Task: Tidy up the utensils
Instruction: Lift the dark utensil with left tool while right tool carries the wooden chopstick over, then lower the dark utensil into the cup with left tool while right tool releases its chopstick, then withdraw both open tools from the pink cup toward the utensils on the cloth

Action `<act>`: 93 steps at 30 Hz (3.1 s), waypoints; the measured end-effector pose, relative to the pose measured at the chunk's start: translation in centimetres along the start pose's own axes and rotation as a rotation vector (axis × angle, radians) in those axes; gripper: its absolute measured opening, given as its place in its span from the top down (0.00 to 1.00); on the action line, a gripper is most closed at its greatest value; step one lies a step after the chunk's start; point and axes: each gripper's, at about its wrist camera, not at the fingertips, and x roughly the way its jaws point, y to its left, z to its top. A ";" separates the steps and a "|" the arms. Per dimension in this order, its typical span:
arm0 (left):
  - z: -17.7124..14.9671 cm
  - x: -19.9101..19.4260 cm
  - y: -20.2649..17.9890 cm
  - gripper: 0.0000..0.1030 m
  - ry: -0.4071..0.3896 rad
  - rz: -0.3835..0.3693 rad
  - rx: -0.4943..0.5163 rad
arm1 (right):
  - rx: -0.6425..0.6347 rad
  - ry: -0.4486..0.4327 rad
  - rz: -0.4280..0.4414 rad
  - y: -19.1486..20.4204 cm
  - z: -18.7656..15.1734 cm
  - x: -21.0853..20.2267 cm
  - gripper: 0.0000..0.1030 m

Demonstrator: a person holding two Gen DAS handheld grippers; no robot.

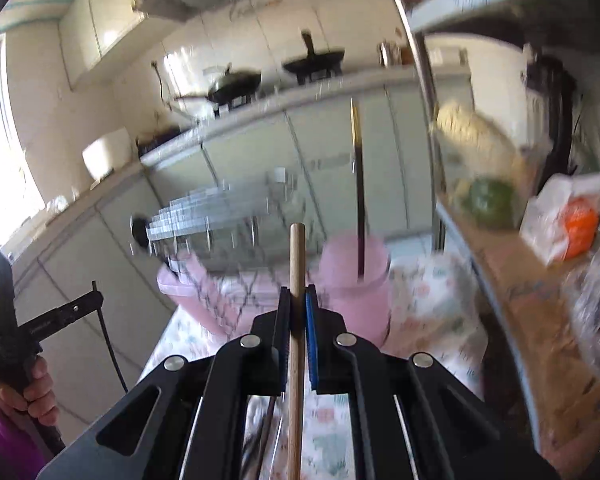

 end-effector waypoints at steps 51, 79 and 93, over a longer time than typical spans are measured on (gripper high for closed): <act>1.8 6.9 -1.4 0.95 -0.220 -0.001 0.084 | 0.016 -0.270 -0.196 -4.2 3.9 6.1 0.93; 1.3 4.4 -0.2 0.66 -0.122 0.035 0.032 | -0.019 -0.147 -0.099 -1.9 2.6 2.7 0.57; -4.9 2.8 -1.3 0.66 0.040 0.043 0.037 | 0.010 0.024 -0.105 -1.3 -4.4 2.0 0.57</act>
